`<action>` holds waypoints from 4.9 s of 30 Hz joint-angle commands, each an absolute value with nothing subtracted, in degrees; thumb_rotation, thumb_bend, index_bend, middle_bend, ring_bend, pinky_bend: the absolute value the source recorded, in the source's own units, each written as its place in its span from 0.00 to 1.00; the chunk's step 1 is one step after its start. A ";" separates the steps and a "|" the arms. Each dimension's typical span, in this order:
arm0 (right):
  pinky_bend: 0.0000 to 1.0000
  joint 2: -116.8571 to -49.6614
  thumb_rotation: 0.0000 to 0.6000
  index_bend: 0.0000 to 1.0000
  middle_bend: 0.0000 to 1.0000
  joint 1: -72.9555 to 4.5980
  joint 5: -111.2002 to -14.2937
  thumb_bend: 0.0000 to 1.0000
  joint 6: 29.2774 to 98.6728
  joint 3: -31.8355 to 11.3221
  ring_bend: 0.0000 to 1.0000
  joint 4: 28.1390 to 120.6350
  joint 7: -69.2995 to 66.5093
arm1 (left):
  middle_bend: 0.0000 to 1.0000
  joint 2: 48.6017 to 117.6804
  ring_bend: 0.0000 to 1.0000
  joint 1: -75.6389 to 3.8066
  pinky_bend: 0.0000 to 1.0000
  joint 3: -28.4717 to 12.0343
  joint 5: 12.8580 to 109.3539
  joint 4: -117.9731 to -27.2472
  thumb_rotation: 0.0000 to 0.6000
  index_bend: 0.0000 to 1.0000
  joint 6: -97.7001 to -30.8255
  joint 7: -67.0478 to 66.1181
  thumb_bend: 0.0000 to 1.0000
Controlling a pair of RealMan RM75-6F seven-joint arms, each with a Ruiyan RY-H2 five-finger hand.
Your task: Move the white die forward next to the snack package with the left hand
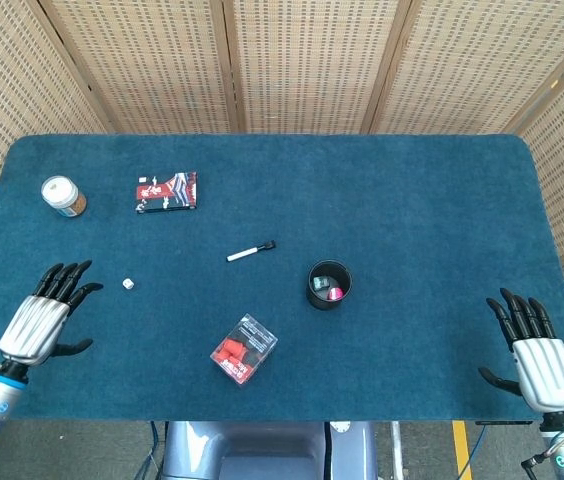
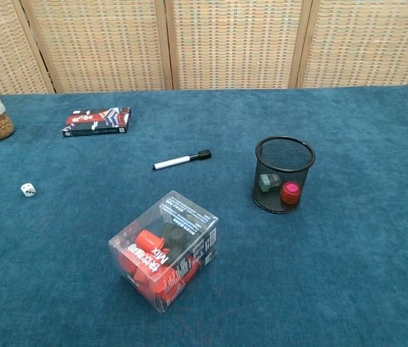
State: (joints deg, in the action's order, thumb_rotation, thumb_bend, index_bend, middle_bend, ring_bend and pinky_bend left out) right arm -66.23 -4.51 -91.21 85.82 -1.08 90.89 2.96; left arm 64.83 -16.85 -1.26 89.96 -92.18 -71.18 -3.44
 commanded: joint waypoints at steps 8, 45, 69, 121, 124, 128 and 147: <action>0.00 -66.61 1.00 0.05 0.00 -4.56 -90.82 0.16 85.78 -1.36 0.00 90.40 2.95 | 0.00 62.61 0.00 -25.50 0.00 -1.83 92.05 -83.73 1.00 0.28 -61.34 -2.24 0.21; 0.00 -67.26 1.00 0.05 0.00 -4.95 -89.44 0.16 84.70 -1.78 0.00 88.81 2.24 | 0.00 81.35 0.00 -34.16 0.00 0.70 92.65 -55.99 1.00 0.43 -56.12 1.89 0.27; 0.00 -67.47 1.00 0.05 0.00 -4.97 -89.12 0.16 84.76 -1.95 0.00 88.09 1.76 | 0.00 87.09 0.00 -36.78 0.00 1.49 90.60 -50.30 1.00 0.45 -53.26 3.03 0.28; 0.00 -67.79 1.00 0.05 0.00 -4.66 -89.68 0.16 86.04 -2.16 0.00 87.21 0.98 | 0.00 89.86 0.00 -38.26 0.00 1.96 87.76 -47.54 1.00 0.64 -50.98 2.00 0.33; 0.00 -67.87 1.00 0.05 0.00 -4.62 -89.66 0.16 86.01 -2.11 0.00 87.20 1.09 | 0.00 89.65 0.00 -38.19 0.00 1.92 87.79 -47.80 1.00 0.64 -51.41 2.07 0.33; 0.00 -67.87 1.00 0.05 0.00 -4.68 -89.64 0.16 85.87 -2.09 0.00 87.26 1.19 | 0.00 88.98 0.00 -38.33 0.00 1.71 87.84 -48.70 1.00 0.64 -51.94 1.93 0.33; 0.00 -67.32 1.00 0.05 0.00 -4.56 -89.93 0.16 86.23 -2.07 0.00 87.63 -0.04 | 0.00 72.61 0.00 -43.20 0.00 -6.36 84.02 -73.00 1.00 0.67 -53.40 -5.32 0.33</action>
